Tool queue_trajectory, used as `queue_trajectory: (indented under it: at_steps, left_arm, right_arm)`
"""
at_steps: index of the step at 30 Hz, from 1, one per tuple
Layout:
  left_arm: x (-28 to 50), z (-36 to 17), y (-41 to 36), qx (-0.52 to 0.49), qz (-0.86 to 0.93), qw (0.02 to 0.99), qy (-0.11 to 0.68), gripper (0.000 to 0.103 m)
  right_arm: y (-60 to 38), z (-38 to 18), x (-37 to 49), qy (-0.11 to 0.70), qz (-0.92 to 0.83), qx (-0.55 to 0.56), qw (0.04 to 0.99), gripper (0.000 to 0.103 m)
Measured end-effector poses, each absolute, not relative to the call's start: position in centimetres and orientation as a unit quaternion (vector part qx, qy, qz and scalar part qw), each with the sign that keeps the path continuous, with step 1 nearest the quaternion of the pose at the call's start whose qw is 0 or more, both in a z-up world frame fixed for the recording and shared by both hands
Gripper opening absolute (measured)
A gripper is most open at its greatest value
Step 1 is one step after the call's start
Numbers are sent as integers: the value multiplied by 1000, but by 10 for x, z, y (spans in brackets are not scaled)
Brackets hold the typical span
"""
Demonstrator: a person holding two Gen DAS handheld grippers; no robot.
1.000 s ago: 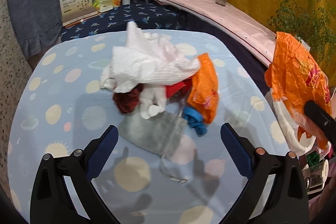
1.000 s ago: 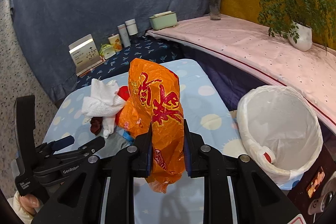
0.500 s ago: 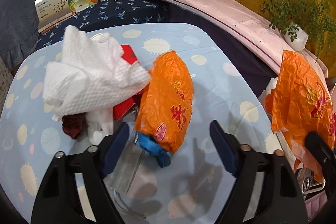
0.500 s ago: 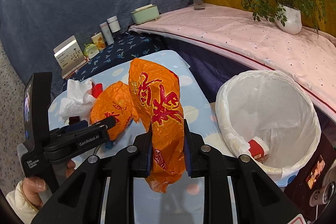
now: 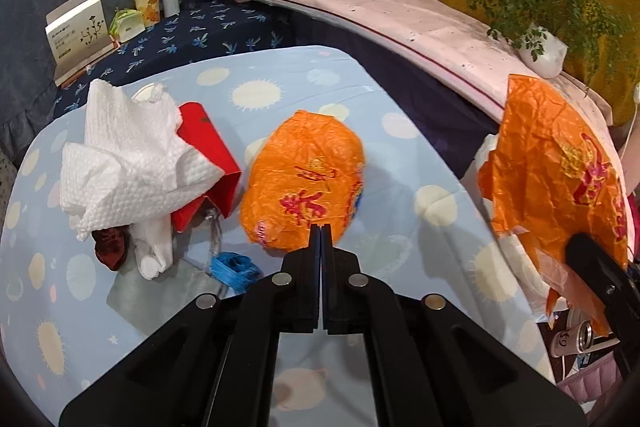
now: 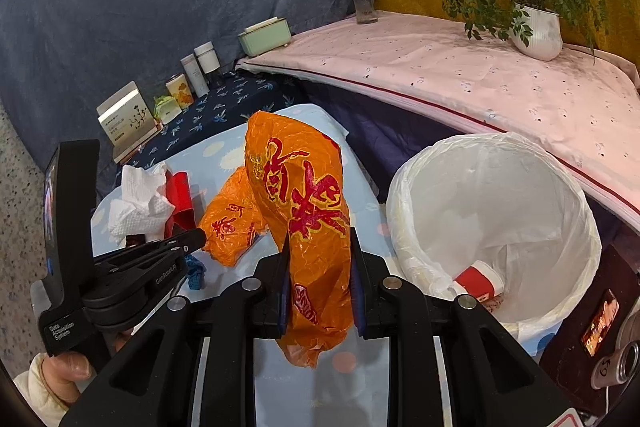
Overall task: Collect trash
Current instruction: 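Grasp the second orange bag with the left gripper while the right holds its bag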
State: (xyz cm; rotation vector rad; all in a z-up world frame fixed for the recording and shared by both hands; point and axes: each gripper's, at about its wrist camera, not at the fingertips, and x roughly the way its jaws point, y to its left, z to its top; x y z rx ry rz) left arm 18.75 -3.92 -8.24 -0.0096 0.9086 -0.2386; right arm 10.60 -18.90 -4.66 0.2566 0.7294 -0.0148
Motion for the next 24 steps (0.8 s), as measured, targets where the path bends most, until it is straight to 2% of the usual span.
queue_trajectory:
  at_steps: [3,4,5,6,7,11,16,18,20,22,24]
  left_arm:
    - [187,-84,-50,2,-121,886,447,5]
    - [187,-85,-55,13,-121,887,446,16]
    - [189,-86,-59,30,-115,888,444,42]
    - [191,-87,-64,46,-107,892,438,56]
    - [192,-87,-65,56,-99,896,429,74]
    - [207,-95,-74,89,-103,896,423,81]
    - [226,-120,-84,111,-104,882,446,80]
    - [231,-127,-85,112,-103,878,454,67]
    - [233,-134,-85,106,-105,873,464,42]
    - [233,-136,-83,101,-103,874,464,32]
    - [230,-134,-81,94,-111,875,462,19]
  right_arm:
    - [-197,-44,102,351,-16,130,927,22]
    - [-200,-44,101,351,-19,132,927,22]
    - [-204,-44,100,351,-21,134,927,22]
    - [-206,-44,99,351,-23,134,926,22]
    - [-209,-44,99,351,-26,134,926,22]
    - [-218,-43,100,349,-32,137,926,22]
    - [-220,-48,108,352,-34,140,925,22]
    - [-220,-51,112,356,-34,140,923,22]
    - [-221,-55,113,360,-35,141,922,22]
    - [-220,-58,115,363,-35,142,920,22]
    - [-221,-59,117,364,-36,145,919,22]
